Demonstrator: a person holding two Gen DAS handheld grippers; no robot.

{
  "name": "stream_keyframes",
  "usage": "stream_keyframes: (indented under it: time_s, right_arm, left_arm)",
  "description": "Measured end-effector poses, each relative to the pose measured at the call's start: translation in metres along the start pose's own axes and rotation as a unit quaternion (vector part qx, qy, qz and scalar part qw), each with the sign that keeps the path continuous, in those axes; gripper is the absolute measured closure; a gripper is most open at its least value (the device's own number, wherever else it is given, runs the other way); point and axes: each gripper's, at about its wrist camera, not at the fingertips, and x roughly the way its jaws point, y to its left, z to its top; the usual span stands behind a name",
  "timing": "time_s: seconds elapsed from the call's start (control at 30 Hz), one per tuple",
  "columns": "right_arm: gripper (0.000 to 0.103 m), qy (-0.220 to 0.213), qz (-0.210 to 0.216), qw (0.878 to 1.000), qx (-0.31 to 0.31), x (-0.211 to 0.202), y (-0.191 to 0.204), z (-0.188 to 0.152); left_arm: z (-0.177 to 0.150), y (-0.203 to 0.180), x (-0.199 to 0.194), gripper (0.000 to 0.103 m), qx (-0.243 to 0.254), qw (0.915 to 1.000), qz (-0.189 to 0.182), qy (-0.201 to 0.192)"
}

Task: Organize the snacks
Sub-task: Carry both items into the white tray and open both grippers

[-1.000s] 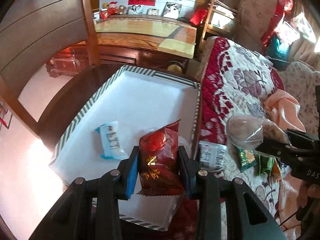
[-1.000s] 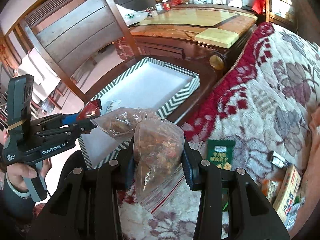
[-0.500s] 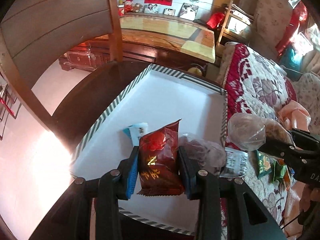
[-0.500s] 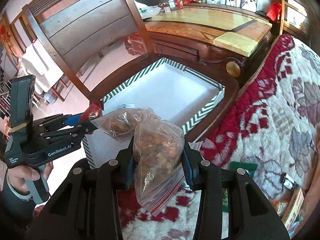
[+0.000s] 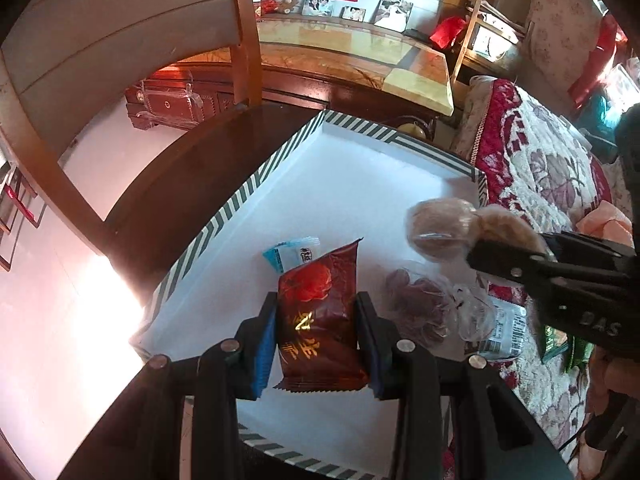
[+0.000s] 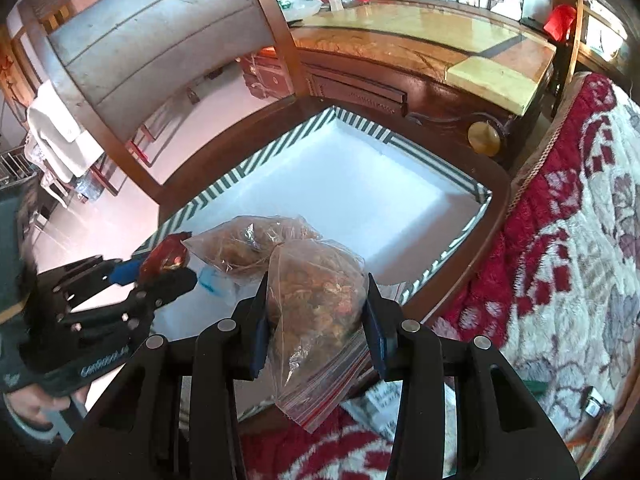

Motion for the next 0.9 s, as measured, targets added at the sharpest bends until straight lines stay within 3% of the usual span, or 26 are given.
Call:
stream_keyframes:
  time_s: [0.43,0.53,0.67,0.73,0.8,0.9]
  right_arm:
    - [0.063,0.020,-0.006,1.000,0.006,0.036,-0.001,0.002]
    - [0.061,0.026,-0.004,1.000,0.002,0.039,0.002,-0.001]
    - [0.050,0.031,0.001,1.000,-0.003,0.036,0.007,-0.006]
    - [0.045,0.029,0.007,1.000,-0.001,0.030,0.007,-0.009]
    - [0.045,0.025,0.011,1.000,0.003,0.022,0.006,-0.011]
    - [0.045,0.015,0.012,1.000,0.006,0.009,0.005,-0.015]
  left_arm:
    - [0.001,-0.003,0.014,0.064,-0.001,0.9999,0.016,0.006]
    - [0.001,-0.002,0.016,0.063,-0.006,0.9998,0.019,0.008]
    - [0.000,0.003,0.015,0.062,-0.016,0.9994,0.028,0.011]
    - [0.000,0.007,0.013,0.053,-0.026,0.9993,0.026,0.009]
    - [0.000,0.010,0.008,0.037,-0.034,0.9991,0.024,0.004]
    - [-0.001,0.011,-0.001,0.032,-0.038,0.9990,0.022,-0.006]
